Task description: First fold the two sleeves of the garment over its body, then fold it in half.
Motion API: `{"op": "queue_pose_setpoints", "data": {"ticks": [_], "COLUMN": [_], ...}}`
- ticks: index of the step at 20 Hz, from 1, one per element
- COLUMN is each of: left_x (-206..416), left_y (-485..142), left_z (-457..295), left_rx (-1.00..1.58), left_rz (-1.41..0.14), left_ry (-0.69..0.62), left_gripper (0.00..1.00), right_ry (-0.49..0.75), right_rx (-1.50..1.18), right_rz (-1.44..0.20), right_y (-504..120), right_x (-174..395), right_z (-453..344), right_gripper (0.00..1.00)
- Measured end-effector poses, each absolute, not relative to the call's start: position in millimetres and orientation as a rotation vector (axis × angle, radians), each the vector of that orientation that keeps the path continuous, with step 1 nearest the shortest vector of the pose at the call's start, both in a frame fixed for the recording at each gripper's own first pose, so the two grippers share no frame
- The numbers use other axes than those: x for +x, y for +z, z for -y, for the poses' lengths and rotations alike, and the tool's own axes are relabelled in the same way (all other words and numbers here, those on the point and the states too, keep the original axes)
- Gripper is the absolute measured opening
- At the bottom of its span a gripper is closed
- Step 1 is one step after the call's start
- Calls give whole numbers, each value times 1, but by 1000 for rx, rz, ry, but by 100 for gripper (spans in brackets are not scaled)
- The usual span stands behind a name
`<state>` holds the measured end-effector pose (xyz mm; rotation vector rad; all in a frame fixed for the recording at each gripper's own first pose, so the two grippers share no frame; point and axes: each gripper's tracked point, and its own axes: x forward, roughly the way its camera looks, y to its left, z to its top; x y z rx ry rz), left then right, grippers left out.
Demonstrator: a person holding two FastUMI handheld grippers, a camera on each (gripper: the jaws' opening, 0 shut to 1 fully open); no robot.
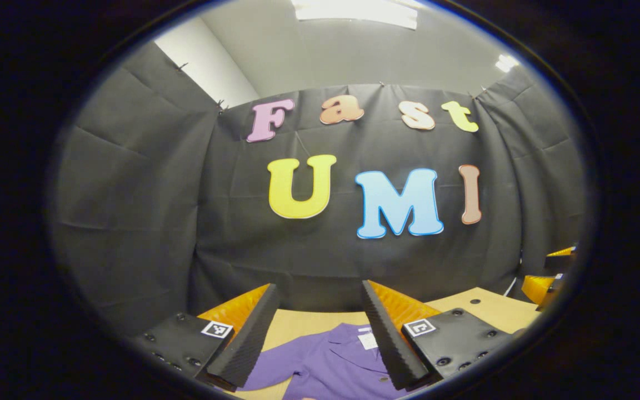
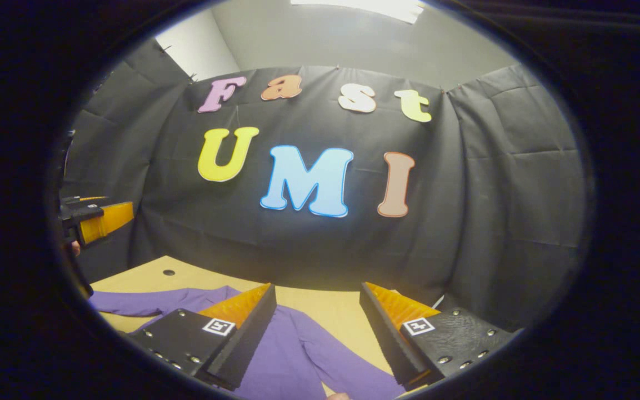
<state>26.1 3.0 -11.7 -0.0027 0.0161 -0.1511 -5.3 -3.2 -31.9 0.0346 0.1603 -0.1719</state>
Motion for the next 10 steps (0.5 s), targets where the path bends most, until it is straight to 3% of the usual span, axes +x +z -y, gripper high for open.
{"op": "queue_pose_setpoints", "data": {"ticks": [10], "left_x": [26], "left_y": [-28], "left_z": [0], "left_rx": [4], "left_rz": [-63], "left_ry": [-149], "left_gripper": [94], "right_ry": [-358], "right_rx": [174], "right_rz": [-447], "right_y": [-126], "right_x": [-35], "right_z": [77], "right_gripper": [94]}}
